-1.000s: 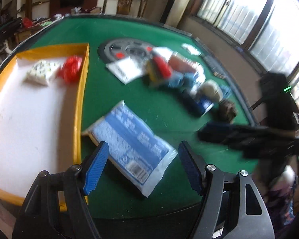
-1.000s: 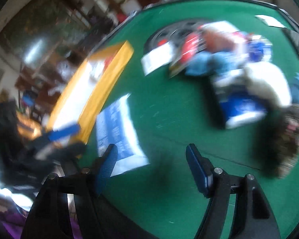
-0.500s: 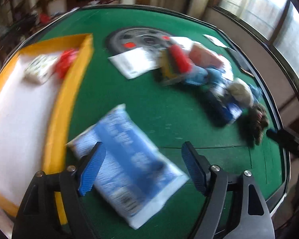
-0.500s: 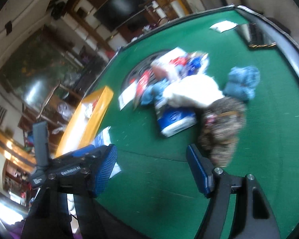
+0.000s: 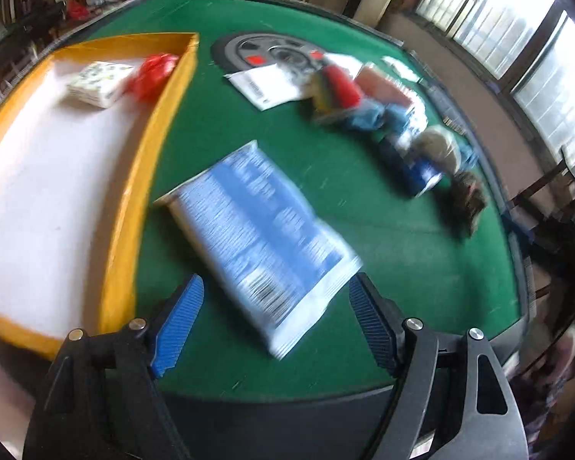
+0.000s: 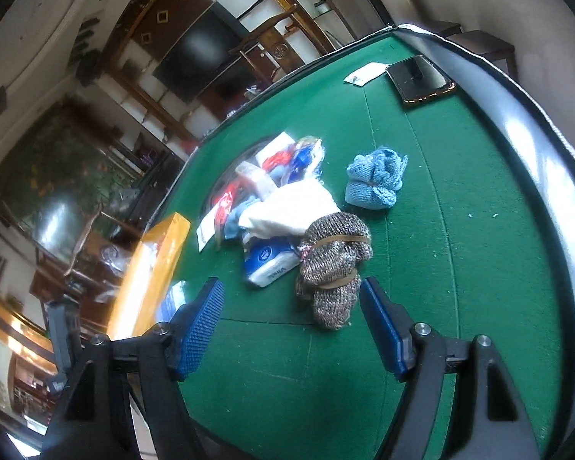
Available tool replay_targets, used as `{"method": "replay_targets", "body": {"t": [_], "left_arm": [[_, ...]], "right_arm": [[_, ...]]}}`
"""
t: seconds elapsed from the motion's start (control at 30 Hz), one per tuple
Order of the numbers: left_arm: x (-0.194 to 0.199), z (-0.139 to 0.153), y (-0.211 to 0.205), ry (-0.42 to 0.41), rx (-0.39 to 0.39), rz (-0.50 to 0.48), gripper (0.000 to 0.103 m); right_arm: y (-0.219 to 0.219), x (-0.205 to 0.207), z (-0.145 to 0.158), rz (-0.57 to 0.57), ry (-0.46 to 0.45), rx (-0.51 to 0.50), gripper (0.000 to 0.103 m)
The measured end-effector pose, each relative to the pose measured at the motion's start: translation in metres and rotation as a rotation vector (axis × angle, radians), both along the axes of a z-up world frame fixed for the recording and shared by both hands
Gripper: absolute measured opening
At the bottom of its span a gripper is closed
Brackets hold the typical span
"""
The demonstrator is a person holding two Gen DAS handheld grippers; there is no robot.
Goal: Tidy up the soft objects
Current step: 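Grasp the blue wet-wipe pack with the left gripper, then place wipe pack in box with left gripper while right gripper places knitted ball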
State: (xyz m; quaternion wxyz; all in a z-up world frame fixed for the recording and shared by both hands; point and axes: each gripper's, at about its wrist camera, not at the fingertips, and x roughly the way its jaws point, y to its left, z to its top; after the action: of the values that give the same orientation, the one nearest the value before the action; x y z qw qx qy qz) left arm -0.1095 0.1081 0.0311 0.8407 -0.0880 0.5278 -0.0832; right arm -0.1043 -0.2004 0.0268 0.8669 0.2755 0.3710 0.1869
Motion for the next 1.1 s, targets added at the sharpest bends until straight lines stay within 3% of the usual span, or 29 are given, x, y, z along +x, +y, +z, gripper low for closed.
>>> {"method": "replay_targets", "body": {"t": [0.1,0.27,0.43,0.5,0.57,0.63,0.67,0.7,0.93,1.1], "left_arm": [[0.005,-0.014,-0.008,0.073,-0.024,-0.004,0.078],[0.037,-0.017,-0.028,0.062,0.039,0.037,0.079],[0.066,-0.021,-0.046,0.027,0.150,0.044,0.086],[0.073,-0.024,-0.056,-0.006,0.245,0.032,0.091],[0.075,-0.026,-0.057,-0.048,0.253,0.027,0.095],[0.077,-0.027,-0.055,-0.073,0.223,0.004,0.090],[0.077,-0.026,-0.055,-0.094,0.222,-0.005,0.070],[0.075,-0.022,-0.052,-0.108,0.199,-0.023,0.066],[0.063,-0.013,-0.032,-0.081,-0.016,-0.065,0.063],[0.042,0.006,-0.021,-0.103,-0.136,-0.078,0.063]], "right_arm": [[0.004,0.004,-0.002,0.013,0.000,0.015,0.069],[0.007,-0.001,-0.002,0.029,-0.007,0.021,0.069],[-0.004,-0.012,0.004,-0.005,-0.029,0.006,0.069],[-0.012,-0.013,0.003,-0.028,-0.021,0.005,0.069],[-0.017,-0.009,0.001,-0.046,-0.007,0.000,0.069],[-0.018,-0.005,-0.003,-0.053,0.014,-0.008,0.069],[-0.018,-0.003,-0.004,-0.056,0.021,-0.010,0.069],[-0.017,0.000,-0.005,-0.058,0.030,-0.014,0.069],[-0.002,0.020,-0.007,-0.069,0.061,-0.073,0.069],[0.019,0.032,-0.010,-0.106,0.068,-0.212,0.068]]}}
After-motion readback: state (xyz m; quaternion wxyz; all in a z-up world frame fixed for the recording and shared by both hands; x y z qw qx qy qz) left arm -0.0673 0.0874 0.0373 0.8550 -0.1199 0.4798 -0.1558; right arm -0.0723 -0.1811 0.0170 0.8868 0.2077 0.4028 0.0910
